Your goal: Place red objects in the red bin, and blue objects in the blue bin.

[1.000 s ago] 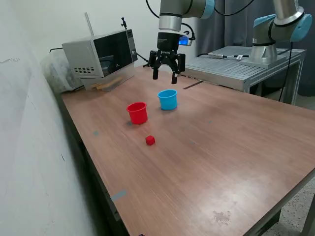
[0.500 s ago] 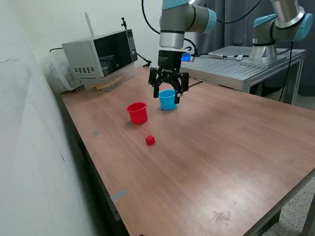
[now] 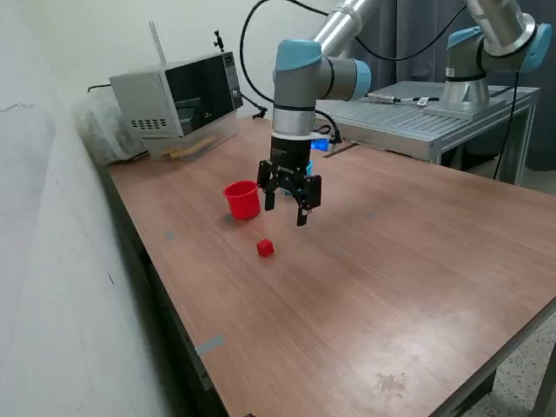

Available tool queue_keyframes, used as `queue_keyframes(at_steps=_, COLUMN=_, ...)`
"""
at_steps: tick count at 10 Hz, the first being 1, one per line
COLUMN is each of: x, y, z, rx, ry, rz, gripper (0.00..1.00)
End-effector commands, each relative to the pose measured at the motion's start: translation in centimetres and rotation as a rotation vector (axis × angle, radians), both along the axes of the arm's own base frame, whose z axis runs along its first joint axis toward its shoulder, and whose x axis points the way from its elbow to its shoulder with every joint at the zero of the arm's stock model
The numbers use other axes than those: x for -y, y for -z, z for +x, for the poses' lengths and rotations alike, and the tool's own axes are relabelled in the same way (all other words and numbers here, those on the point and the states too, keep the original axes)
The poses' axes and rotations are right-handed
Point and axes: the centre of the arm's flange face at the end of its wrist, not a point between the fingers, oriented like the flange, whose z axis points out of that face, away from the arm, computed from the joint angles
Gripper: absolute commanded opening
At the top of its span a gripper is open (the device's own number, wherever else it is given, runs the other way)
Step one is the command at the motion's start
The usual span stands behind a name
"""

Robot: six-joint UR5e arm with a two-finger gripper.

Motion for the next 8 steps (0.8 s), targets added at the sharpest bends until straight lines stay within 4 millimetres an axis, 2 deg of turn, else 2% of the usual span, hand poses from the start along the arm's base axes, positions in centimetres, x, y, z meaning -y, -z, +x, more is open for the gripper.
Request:
queue_keyframes(at_steps=1, x=-0.7, y=3.5, z=-1.7, rx=0.006, ry=0.042, rz=0.005, gripper=1.00)
queue_keyframes(at_steps=3, x=-1.4, y=4.3, z=-2.2, rx=0.008, ry=0.071, rz=0.004, gripper=1.00)
queue_keyframes(at_steps=5, x=-3.1, y=4.8, z=-3.0, rx=-0.003, ry=0.094, rz=0.008, gripper=1.00)
queue_keyframes(at_steps=7, x=-4.6, y=4.7, z=-3.4, rx=-0.012, ry=0.113, rz=0.010, gripper=1.00)
queue_keyframes(at_steps=8, x=-4.8, y=4.8, z=-3.4, rx=-0.012, ry=0.114, rz=0.008, gripper=1.00)
